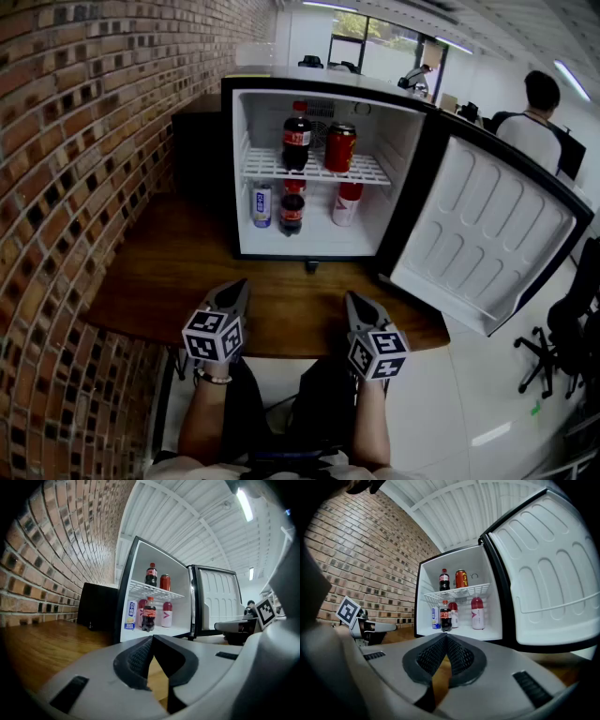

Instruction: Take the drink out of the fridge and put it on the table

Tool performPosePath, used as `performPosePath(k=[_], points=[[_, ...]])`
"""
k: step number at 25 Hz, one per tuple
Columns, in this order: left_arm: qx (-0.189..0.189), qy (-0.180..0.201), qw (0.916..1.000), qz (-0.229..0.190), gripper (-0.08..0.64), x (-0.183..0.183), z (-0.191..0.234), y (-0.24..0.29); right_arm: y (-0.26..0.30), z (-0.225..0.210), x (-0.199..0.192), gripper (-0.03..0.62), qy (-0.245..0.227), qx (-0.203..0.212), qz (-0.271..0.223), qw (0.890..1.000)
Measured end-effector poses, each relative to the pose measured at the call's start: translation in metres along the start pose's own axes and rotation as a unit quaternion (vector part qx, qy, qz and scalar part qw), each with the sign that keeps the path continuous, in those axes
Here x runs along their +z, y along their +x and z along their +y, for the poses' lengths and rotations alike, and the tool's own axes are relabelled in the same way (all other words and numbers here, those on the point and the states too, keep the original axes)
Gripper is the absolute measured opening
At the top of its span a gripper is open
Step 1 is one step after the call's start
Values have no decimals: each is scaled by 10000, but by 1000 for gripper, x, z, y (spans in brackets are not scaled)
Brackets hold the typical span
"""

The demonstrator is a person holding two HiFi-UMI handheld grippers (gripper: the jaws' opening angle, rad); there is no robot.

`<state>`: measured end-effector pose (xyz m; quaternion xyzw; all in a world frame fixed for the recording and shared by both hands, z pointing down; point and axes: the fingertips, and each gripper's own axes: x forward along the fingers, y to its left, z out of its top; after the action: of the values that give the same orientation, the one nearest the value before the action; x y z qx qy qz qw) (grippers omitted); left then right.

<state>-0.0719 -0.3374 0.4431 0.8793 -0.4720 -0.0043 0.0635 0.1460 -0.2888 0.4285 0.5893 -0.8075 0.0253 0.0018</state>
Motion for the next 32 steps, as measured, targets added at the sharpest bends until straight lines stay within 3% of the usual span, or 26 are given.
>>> performPosePath(k=[25,30,32], points=[[-51,183,9996,-192,2,35,-1,8,1,-2,3,20,78,43,-68,9999],[-305,314,9984,-367,121,74,-10,25,0,-5,3,20,107,31,-95,9999],[-462,311,9973,-469,128,94,-16,34,0,-6,4,20,112,34,-101,9999]])
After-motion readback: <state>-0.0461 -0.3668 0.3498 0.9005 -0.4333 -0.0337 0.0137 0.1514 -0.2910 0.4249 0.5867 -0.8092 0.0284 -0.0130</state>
